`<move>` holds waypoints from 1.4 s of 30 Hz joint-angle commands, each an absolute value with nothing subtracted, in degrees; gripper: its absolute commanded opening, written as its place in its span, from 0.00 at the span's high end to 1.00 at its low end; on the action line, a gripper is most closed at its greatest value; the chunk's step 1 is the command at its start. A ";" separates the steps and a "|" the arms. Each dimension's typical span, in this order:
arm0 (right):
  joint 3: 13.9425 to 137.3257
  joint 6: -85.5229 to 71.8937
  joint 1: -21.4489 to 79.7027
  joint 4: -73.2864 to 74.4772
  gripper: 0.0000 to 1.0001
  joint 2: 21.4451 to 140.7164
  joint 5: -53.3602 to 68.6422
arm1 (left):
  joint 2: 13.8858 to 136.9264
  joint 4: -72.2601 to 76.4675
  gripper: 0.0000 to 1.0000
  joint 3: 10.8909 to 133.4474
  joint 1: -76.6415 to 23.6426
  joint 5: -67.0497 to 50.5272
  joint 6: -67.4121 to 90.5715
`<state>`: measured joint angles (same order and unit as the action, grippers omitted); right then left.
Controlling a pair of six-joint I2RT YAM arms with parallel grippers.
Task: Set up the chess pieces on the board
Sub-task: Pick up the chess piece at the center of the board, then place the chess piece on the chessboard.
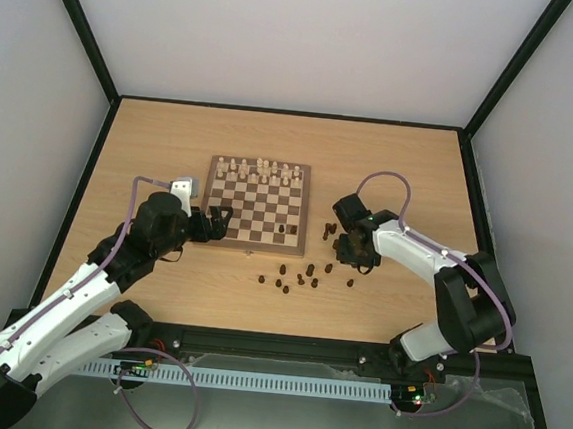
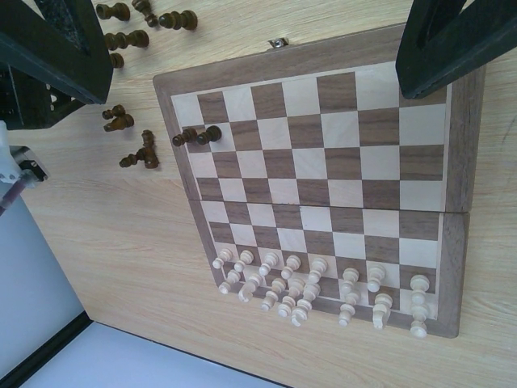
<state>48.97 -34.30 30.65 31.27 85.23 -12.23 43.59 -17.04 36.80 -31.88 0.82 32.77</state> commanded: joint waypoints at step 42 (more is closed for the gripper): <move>75.05 -31.05 44.96 41.31 0.93 96.65 -9.47 | 41.52 -17.44 0.01 37.50 -27.86 0.26 35.15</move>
